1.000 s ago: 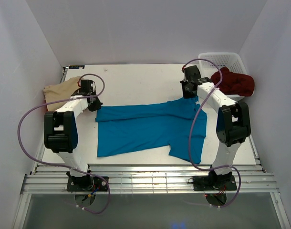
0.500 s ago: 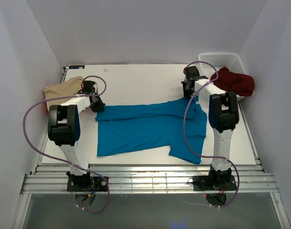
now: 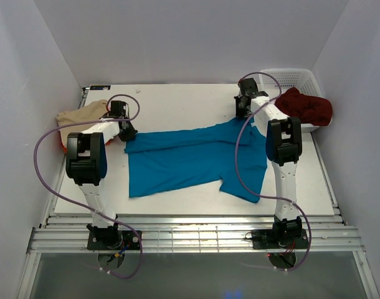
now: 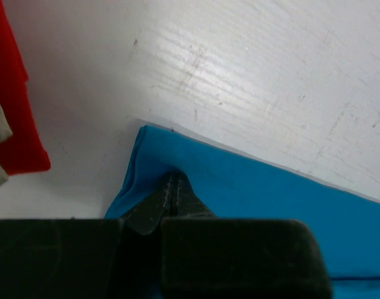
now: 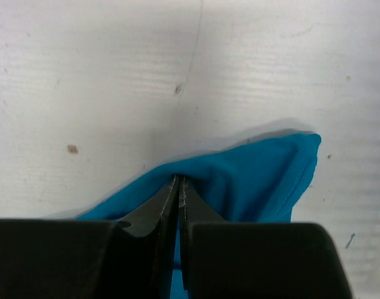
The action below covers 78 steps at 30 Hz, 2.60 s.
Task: Fold and stack the t-shirts
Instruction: Fold the flattened tshirt in 1/3 of the way
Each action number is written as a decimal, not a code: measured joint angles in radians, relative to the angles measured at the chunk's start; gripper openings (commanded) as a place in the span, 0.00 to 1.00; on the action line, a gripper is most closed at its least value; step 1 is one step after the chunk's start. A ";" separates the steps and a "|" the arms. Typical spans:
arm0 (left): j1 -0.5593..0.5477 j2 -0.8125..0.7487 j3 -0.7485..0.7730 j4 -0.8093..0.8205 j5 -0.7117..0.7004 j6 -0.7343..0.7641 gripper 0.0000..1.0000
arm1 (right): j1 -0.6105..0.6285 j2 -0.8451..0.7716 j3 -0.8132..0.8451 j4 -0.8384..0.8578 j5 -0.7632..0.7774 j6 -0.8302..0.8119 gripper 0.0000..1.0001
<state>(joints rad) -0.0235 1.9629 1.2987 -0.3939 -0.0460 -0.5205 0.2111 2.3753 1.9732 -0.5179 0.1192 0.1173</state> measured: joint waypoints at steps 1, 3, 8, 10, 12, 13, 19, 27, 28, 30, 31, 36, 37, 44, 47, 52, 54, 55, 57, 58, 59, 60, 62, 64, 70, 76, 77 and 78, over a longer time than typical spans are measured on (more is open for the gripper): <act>0.000 0.010 0.012 -0.002 -0.006 0.000 0.01 | -0.001 0.016 0.027 -0.002 -0.003 0.008 0.08; 0.001 0.028 0.039 -0.006 -0.019 0.000 0.01 | -0.006 0.042 0.068 -0.003 -0.011 0.020 0.08; 0.007 0.075 0.107 -0.013 -0.032 0.000 0.01 | -0.018 0.053 0.080 0.023 -0.048 0.029 0.13; 0.010 0.089 0.127 -0.015 -0.031 0.002 0.01 | -0.022 0.032 0.031 0.082 -0.088 0.014 0.24; 0.012 0.097 0.141 -0.016 -0.026 0.008 0.03 | -0.027 0.003 -0.021 0.122 -0.135 -0.003 0.29; 0.013 0.101 0.147 -0.016 -0.023 0.012 0.04 | -0.029 -0.011 -0.042 0.135 -0.163 -0.014 0.31; 0.013 0.127 0.186 -0.015 -0.016 0.040 0.05 | -0.021 -0.128 -0.128 0.198 -0.315 -0.039 0.40; 0.013 0.130 0.190 -0.015 -0.016 0.063 0.05 | 0.007 -0.150 -0.083 0.269 -0.510 -0.016 0.41; 0.013 0.130 0.190 -0.015 -0.016 0.064 0.05 | 0.009 -0.137 -0.080 0.275 -0.529 -0.012 0.41; 0.012 0.130 0.190 -0.015 -0.016 0.068 0.05 | 0.011 -0.108 -0.080 0.280 -0.555 -0.003 0.42; 0.012 0.130 0.190 -0.015 -0.016 0.068 0.05 | 0.012 -0.092 -0.080 0.282 -0.565 0.001 0.42; 0.012 0.130 0.191 -0.016 -0.016 0.070 0.05 | 0.014 -0.043 -0.093 0.280 -0.572 0.008 0.43; 0.012 0.130 0.191 -0.016 -0.016 0.071 0.05 | 0.014 -0.040 -0.094 0.281 -0.572 0.008 0.43; 0.012 0.130 0.191 -0.016 -0.016 0.072 0.05 | 0.020 -0.037 -0.118 0.289 -0.583 0.007 0.43; 0.012 0.130 0.191 -0.016 -0.016 0.072 0.04 | 0.023 -0.037 -0.149 0.288 -0.589 0.007 0.44; 0.012 0.130 0.191 -0.016 -0.016 0.072 0.05 | 0.034 -0.037 -0.175 0.287 -0.598 0.006 0.43; 0.012 0.130 0.190 -0.016 -0.016 0.072 0.04 | 0.038 -0.042 -0.192 0.303 -0.599 0.005 0.35; 0.012 0.130 0.190 -0.016 -0.017 0.072 0.05 | 0.039 -0.046 -0.203 0.312 -0.600 0.002 0.24; 0.012 0.130 0.190 -0.016 -0.017 0.072 0.04 | 0.042 -0.058 -0.230 0.319 -0.596 -0.002 0.16; 0.012 0.130 0.189 -0.015 -0.017 0.072 0.04 | 0.043 -0.067 -0.246 0.320 -0.594 -0.004 0.11; 0.012 0.130 0.189 -0.015 -0.017 0.072 0.04 | 0.046 -0.077 -0.261 0.324 -0.589 -0.009 0.10; 0.012 0.130 0.189 -0.014 -0.017 0.072 0.05 | 0.049 -0.089 -0.275 0.323 -0.582 -0.015 0.09; 0.012 0.130 0.188 -0.014 -0.017 0.072 0.05 | 0.058 -0.117 -0.307 0.319 -0.565 -0.023 0.08; 0.012 0.129 0.187 -0.013 -0.017 0.071 0.05 | 0.068 -0.158 -0.351 0.319 -0.547 -0.031 0.08; 0.012 0.128 0.186 -0.012 -0.016 0.071 0.04 | 0.103 -0.319 -0.474 0.313 -0.499 -0.058 0.10; 0.012 0.128 0.186 -0.012 -0.016 0.071 0.04 | 0.124 -0.418 -0.517 0.329 -0.466 -0.075 0.11; 0.012 0.128 0.185 -0.012 -0.016 0.071 0.04 | 0.124 -0.419 -0.517 0.335 -0.462 -0.076 0.11; 0.012 0.127 0.185 -0.011 -0.016 0.071 0.04 | 0.124 -0.418 -0.517 0.337 -0.459 -0.077 0.12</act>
<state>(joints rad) -0.0113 2.0903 1.4837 -0.4053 -0.0624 -0.4492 0.3351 1.9568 1.4567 -0.1810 -0.3397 0.0402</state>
